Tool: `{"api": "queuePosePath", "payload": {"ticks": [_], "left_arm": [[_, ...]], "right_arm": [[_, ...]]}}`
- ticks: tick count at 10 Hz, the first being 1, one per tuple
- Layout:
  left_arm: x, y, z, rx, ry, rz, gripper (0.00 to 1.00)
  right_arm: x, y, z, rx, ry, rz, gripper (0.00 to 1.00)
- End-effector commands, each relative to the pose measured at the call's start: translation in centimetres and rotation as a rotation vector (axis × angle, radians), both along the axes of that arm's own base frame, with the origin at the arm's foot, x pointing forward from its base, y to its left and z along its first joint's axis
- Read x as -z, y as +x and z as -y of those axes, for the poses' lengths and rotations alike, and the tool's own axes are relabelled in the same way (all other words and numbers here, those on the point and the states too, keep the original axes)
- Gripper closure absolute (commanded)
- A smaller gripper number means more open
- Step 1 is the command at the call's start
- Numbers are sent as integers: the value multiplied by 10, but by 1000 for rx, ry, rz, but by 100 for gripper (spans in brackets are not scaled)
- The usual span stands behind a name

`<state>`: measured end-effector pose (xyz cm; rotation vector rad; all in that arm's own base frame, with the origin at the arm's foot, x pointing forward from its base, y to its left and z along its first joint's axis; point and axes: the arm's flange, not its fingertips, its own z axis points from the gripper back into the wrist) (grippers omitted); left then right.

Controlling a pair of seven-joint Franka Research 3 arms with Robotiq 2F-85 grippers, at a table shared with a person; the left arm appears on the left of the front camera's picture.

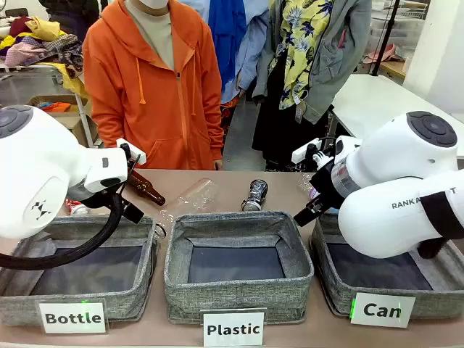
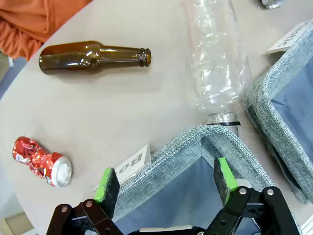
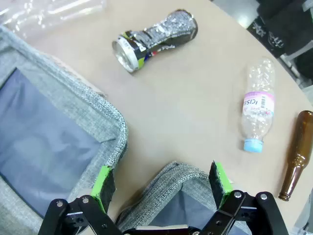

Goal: Sort the can waste into the basket.
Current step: Pick up the can waste from the table and place it in the right Fabric basket.

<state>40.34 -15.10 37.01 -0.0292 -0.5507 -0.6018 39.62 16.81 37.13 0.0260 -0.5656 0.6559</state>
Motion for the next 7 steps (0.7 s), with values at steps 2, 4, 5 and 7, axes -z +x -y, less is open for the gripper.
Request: {"api": "queuePosePath", "payload": {"ticks": [2, 4, 5, 7], "left_arm": [[0, 0, 0, 0, 0, 0, 0], [0, 0, 0, 0, 0, 0, 0], [0, 0, 0, 0, 0, 0, 0], [0, 0, 0, 0, 0, 0, 0]], "right_arm": [[0, 0, 0, 0, 0, 0, 0], [0, 0, 0, 0, 0, 0, 0], [0, 0, 0, 0, 0, 0, 0], [0, 0, 0, 0, 0, 0, 0]]}}
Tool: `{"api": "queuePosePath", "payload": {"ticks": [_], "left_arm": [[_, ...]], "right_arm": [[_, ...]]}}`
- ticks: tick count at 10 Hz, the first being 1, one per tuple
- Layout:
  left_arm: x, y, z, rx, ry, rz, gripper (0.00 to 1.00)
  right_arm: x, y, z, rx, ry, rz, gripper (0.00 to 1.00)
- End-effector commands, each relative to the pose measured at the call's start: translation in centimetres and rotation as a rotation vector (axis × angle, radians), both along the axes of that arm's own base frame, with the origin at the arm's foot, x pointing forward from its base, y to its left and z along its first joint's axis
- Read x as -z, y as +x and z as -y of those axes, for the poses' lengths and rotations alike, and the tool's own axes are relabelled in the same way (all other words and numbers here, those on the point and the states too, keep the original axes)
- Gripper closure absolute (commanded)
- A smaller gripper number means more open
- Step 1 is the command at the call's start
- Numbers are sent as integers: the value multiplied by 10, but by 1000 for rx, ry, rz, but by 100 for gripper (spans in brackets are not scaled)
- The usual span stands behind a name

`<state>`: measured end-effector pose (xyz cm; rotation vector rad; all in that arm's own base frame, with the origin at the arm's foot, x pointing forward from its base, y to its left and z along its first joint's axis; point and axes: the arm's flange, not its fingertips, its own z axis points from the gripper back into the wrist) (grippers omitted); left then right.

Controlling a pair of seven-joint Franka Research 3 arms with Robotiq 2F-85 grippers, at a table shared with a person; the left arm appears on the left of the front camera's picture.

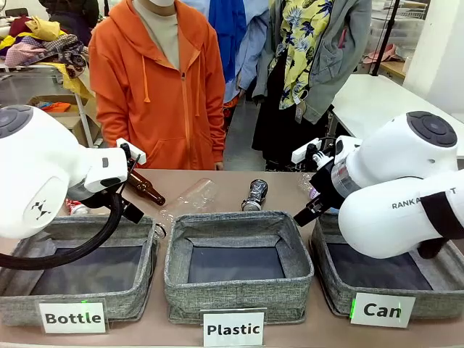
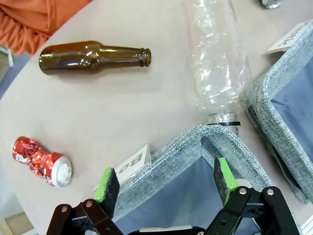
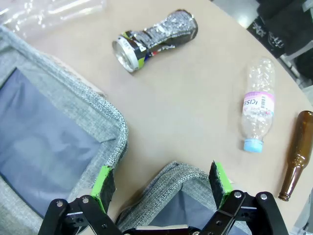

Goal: Sort the can waste into the basket.
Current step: Pick up the can waste from the table and place it in the right Fabric basket.

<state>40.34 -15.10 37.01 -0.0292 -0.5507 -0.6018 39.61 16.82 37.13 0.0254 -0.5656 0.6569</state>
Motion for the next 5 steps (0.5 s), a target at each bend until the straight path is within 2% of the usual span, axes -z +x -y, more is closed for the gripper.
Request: {"api": "queuePosePath", "payload": {"ticks": [1, 5], "left_arm": [[0, 0, 0, 0, 0, 0, 0], [0, 0, 0, 0, 0, 0, 0]], "right_arm": [[0, 0, 0, 1, 1, 0, 0], [0, 0, 0, 1, 1, 0, 0]]}}
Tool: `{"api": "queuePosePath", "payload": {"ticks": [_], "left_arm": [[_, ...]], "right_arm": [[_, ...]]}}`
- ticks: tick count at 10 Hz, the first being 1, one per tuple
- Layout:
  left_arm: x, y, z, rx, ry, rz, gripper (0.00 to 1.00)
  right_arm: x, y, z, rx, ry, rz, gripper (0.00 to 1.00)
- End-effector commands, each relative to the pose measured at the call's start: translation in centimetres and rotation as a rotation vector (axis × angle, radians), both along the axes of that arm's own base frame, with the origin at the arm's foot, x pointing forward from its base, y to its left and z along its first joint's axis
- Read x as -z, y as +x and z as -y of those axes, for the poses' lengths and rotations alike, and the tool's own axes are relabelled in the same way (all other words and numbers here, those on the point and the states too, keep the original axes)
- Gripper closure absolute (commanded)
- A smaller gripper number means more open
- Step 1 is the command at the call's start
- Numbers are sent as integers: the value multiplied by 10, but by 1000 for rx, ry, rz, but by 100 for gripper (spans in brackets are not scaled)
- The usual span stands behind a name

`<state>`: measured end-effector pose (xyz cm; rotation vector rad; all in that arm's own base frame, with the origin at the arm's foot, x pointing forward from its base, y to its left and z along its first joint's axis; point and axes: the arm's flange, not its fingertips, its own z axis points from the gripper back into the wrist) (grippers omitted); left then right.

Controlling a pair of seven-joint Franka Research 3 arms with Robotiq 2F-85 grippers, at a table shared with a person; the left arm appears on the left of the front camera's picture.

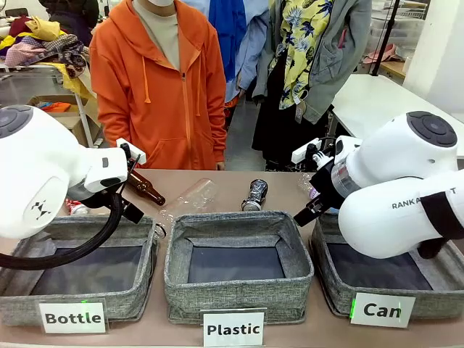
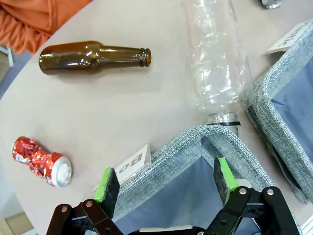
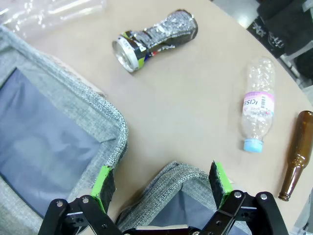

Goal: Sort the can waste into the basket.
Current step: Pick up the can waste from the table and place it in the right Fabric basket.

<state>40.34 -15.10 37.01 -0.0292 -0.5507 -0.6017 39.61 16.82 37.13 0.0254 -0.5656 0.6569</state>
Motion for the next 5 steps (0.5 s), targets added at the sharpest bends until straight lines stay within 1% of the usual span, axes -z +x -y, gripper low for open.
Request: {"api": "queuePosePath", "payload": {"ticks": [1, 5], "left_arm": [[0, 0, 0, 0, 0, 0, 0], [0, 0, 0, 0, 0, 0, 0]], "right_arm": [[0, 0, 0, 1, 1, 0, 0], [0, 0, 0, 1, 1, 0, 0]]}}
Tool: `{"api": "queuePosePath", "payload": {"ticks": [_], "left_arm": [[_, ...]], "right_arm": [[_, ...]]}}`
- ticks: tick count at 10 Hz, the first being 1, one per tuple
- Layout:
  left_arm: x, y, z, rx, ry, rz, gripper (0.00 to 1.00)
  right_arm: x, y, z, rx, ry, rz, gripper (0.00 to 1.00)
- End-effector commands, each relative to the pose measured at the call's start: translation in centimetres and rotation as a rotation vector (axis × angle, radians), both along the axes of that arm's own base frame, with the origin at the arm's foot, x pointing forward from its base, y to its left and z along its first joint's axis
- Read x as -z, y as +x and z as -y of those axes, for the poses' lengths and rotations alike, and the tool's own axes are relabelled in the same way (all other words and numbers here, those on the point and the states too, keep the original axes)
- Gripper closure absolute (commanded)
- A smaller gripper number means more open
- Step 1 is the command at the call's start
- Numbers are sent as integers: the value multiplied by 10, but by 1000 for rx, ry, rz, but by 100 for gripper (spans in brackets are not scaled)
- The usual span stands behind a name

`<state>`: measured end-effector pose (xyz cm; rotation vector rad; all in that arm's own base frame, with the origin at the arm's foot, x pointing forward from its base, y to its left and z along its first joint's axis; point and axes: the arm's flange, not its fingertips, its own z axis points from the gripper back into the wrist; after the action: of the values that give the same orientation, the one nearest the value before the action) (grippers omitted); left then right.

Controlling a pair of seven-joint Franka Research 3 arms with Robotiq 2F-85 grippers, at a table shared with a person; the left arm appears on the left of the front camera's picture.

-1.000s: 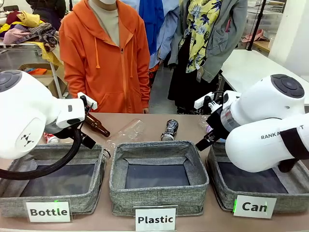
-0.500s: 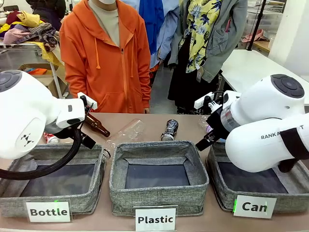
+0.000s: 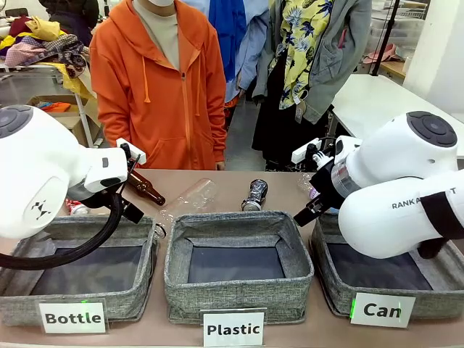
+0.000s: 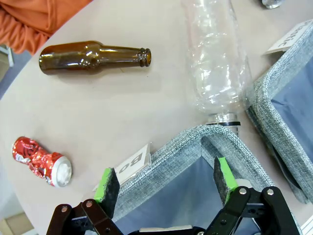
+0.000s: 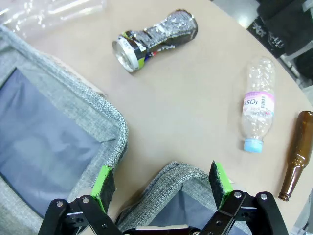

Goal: Sort the can waste into the basket.
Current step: Pick up the can waste from the table and place it in the right Fabric basket.

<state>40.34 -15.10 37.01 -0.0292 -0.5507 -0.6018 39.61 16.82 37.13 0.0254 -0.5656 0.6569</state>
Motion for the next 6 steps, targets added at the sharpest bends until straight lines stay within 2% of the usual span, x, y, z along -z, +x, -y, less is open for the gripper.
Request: {"api": "queuePosePath", "payload": {"ticks": [1, 3, 5, 6], "left_arm": [[0, 0, 0, 0, 0, 0, 0], [0, 0, 0, 0, 0, 0, 0], [-34, -20, 6, 119, -149, 1, 0], [-55, -28, 9, 145, -234, -53, 0]], "right_arm": [[0, 0, 0, 1, 1, 0, 0], [0, 0, 0, 0, 0, 0, 0], [-32, -10, 6, -11, 47, 3, 0], [-50, -17, 9, -11, 104, -13, 0]]}}
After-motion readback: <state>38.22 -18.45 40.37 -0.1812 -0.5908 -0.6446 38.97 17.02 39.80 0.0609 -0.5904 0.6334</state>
